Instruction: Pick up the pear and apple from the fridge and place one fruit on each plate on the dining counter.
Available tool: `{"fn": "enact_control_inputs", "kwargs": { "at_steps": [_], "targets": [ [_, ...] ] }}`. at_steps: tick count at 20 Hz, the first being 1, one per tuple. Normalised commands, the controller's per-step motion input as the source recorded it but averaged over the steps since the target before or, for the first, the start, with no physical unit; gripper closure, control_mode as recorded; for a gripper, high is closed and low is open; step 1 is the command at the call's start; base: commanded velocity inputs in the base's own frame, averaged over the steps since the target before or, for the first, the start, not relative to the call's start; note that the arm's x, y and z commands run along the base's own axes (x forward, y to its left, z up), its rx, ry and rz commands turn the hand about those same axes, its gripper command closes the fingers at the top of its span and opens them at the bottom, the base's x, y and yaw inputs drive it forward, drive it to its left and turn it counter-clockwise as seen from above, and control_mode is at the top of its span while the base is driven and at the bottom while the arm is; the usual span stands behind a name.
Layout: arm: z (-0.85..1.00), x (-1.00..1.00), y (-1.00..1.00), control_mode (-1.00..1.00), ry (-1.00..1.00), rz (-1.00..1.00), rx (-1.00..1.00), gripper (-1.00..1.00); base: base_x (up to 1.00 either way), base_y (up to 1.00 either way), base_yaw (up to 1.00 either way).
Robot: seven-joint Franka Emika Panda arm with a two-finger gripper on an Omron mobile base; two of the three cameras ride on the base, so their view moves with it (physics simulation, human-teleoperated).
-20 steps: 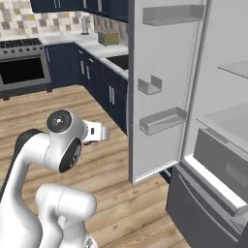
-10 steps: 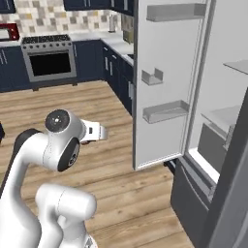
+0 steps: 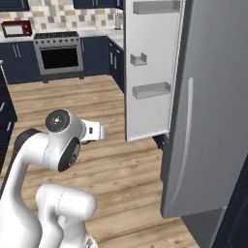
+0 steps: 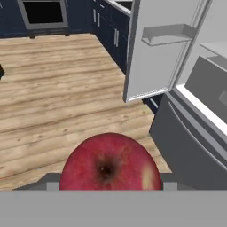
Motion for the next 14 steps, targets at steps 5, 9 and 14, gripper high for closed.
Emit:
{"fn": "enact_control_inputs", "kwargs": {
  "at_steps": [5,9,14],
  "targets": [
    [0.00,0.00,0.00,1.00,0.00,0.00,0.00,1.00,-1.00,0.03,0.18],
    [0.00,0.00,0.00,1.00,0.00,0.00,0.00,1.00,-1.00,0.19,0.16],
    [0.00,0.00,0.00,1.00,0.00,0.00,0.00,1.00,-1.00,0.19,0.17]
  ]
}}
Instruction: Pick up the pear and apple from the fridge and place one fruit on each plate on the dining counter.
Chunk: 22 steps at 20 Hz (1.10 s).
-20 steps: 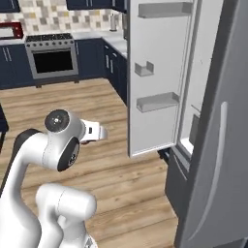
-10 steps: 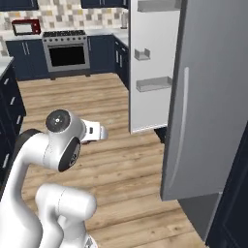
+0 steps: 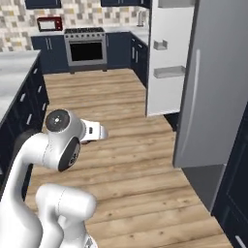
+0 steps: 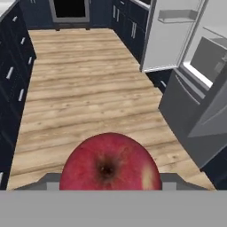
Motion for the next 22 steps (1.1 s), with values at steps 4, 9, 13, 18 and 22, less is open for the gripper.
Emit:
{"fn": "enact_control_inputs", "kwargs": {
  "at_steps": [4,9,13,18,22],
  "targets": [
    [0.00,0.00,0.00,1.00,0.00,0.00,0.00,1.00,-1.00,-0.04,0.21],
    [0.00,0.00,0.00,1.00,0.00,0.00,0.00,1.00,-1.00,-0.11,0.24],
    [0.00,0.00,0.00,1.00,0.00,0.00,0.00,1.00,-1.00,-0.08,0.27],
    [0.00,0.00,0.00,1.00,0.00,0.00,0.00,1.00,-1.00,0.08,0.22],
    [0.00,0.00,0.00,1.00,0.00,0.00,0.00,1.00,-0.97,0.77,0.05]
  ]
}}
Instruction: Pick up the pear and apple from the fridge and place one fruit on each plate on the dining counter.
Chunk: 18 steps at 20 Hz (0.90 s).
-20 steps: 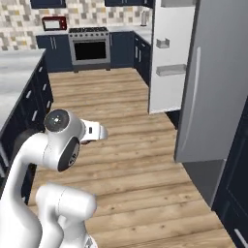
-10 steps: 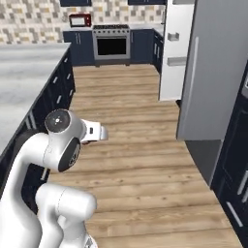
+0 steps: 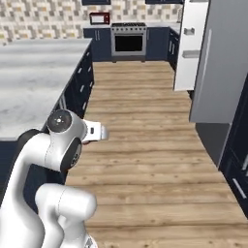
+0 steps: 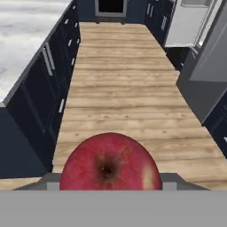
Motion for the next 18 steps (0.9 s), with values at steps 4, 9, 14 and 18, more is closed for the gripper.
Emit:
{"fn": "enact_control_inputs", "kwargs": {
  "at_steps": [4,9,14,18],
  "targets": [
    [0.00,0.00,0.00,1.00,0.00,0.00,0.00,1.00,-0.73,1.00,0.00],
    [0.00,0.00,0.00,1.00,0.00,0.00,0.00,1.00,-0.59,1.00,0.00],
    [0.00,0.00,0.00,1.00,0.00,0.00,0.00,1.00,-0.26,1.00,0.00],
    [0.00,0.00,0.00,1.00,0.00,0.00,0.00,1.00,-0.11,1.00,-0.05]
  ]
}}
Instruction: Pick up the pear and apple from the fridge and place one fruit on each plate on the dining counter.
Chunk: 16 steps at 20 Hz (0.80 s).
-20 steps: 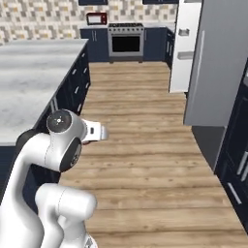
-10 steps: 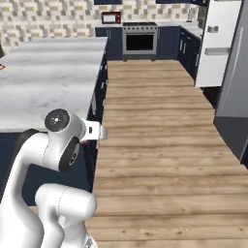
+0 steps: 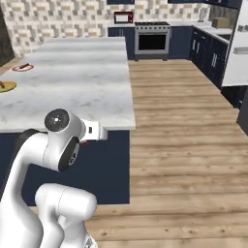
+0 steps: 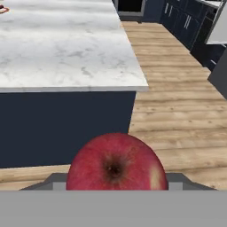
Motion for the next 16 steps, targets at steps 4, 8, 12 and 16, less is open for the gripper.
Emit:
{"fn": "enact_control_inputs", "kwargs": {
  "at_steps": [4,8,12,16],
  "targets": [
    [0.00,0.00,0.00,1.00,0.00,0.00,0.00,1.00,-0.10,1.00,-0.14],
    [0.00,0.00,0.00,1.00,0.00,0.00,0.00,1.00,-0.15,1.00,-0.18],
    [0.00,0.00,0.00,1.00,0.00,0.00,0.00,1.00,-0.34,1.00,-0.31],
    [0.00,0.00,0.00,1.00,0.00,0.00,0.00,1.00,-0.59,1.00,-0.34]
  ]
}}
